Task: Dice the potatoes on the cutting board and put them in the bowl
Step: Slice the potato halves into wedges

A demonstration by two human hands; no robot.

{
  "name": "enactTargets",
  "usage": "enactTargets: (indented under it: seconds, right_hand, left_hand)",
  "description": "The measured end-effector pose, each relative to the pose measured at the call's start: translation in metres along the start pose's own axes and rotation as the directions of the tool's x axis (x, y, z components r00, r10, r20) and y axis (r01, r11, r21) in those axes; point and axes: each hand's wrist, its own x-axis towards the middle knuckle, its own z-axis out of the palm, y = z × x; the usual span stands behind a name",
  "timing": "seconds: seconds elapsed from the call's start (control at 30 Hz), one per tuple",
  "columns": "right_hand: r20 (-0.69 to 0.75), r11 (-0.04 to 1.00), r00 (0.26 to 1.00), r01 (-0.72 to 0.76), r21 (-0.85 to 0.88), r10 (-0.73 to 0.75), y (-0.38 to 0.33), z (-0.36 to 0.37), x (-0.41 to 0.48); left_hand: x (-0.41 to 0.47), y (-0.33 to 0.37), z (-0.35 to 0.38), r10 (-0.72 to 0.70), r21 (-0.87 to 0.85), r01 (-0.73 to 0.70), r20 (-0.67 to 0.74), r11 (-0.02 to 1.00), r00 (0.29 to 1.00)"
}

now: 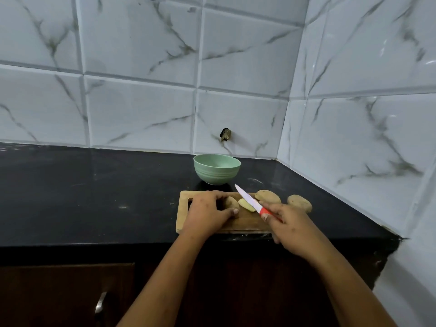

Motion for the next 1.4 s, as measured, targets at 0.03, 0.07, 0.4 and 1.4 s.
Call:
enactTargets:
  seconds: [0.03,0.07,0.4,1.4]
  right_hand:
    - [0.008,1.000,1.000,0.010,0.023,-0.010,-0.002,0.003,0.001]
    - [0.010,0.999,1.000,0.015,0.030,-0.015,-0.005,0.006,0.002]
    - [-0.020,0.965,0.999,0.028,-0.261,-0.035,-0.022,0.015,0.009]
    - [0.003,0.786,0.983,0.150,-0.600,-0.186,-0.042,0.020,0.018]
  left_hand:
    - [0.000,0.000,0.000,0.010,0.001,-0.010,0.005,1.000,1.000]
    - [0.000,0.000,0.000,0.018,0.009,-0.018,0.011,1.000,1.000]
    - [0.002,0.000,0.002,0.026,-0.012,-0.025,0.029,1.000,0.999]
    - [0.011,-0.008,0.006,0.082,0.114,-0.088,0.059,0.990,0.995]
